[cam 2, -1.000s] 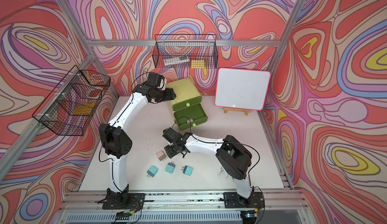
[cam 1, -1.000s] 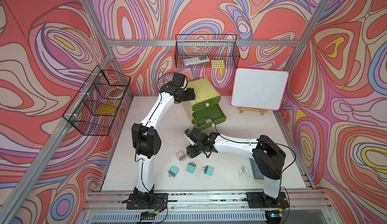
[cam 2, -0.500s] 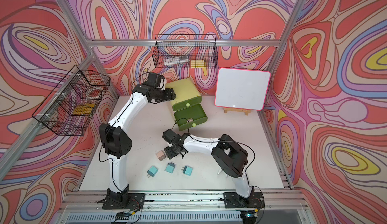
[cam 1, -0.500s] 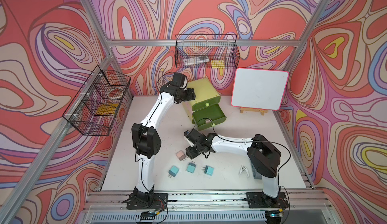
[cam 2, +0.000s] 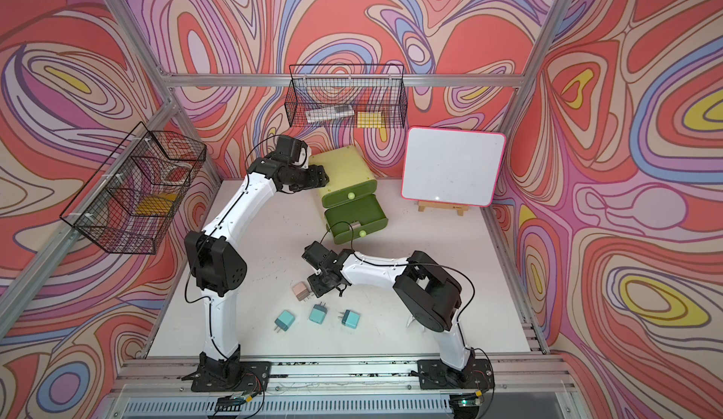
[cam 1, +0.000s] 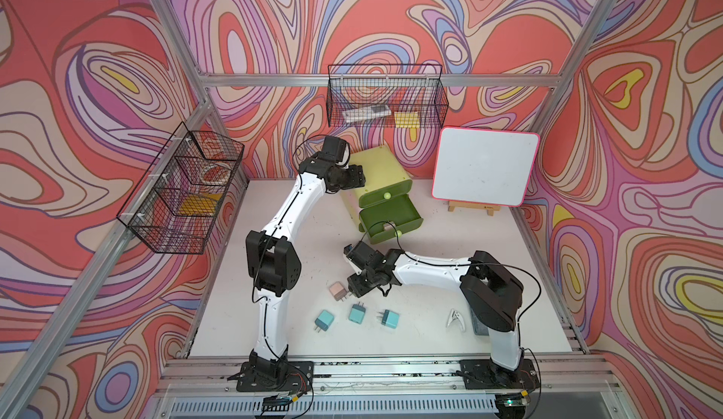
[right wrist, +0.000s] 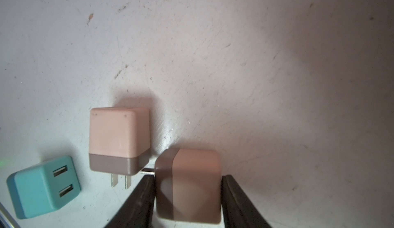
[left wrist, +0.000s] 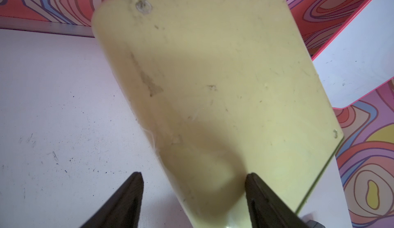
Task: Place the plugs into the drawer by color
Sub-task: Pick up the plug from the center of the board.
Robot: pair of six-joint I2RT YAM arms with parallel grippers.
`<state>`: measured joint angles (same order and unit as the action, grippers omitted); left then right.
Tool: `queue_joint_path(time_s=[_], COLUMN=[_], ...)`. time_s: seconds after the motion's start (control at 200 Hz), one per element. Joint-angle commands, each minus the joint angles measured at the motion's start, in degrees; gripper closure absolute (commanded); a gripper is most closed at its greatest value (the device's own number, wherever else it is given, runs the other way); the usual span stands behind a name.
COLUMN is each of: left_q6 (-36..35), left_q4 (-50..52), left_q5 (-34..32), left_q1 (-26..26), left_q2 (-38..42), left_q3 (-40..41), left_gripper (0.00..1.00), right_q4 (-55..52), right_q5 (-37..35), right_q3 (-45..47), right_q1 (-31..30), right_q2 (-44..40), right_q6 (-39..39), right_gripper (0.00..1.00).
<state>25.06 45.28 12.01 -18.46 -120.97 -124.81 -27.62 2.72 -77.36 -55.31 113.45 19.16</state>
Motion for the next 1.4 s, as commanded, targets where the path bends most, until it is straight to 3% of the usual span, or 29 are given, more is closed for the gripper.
queue_joint_path(time_s=[0.0,1.392], left_q6=[-1.0,-0.9], left_q4=[2.4,2.9], left_q5=[0.0,0.3], left_q1=[-0.3,-0.4], left_q2=[1.6,2.0], left_q3=[-0.8,-0.5], left_gripper=[0.25,0.25], right_q4=[0.3,1.3], right_q5=[-0.1,0.5], right_q3=[-0.8,-0.5], right_q1=[-0.2,-0.2], right_q2=[1.9,3.3], right_q6=[0.6,2.4], right_gripper=[0.49,0.45])
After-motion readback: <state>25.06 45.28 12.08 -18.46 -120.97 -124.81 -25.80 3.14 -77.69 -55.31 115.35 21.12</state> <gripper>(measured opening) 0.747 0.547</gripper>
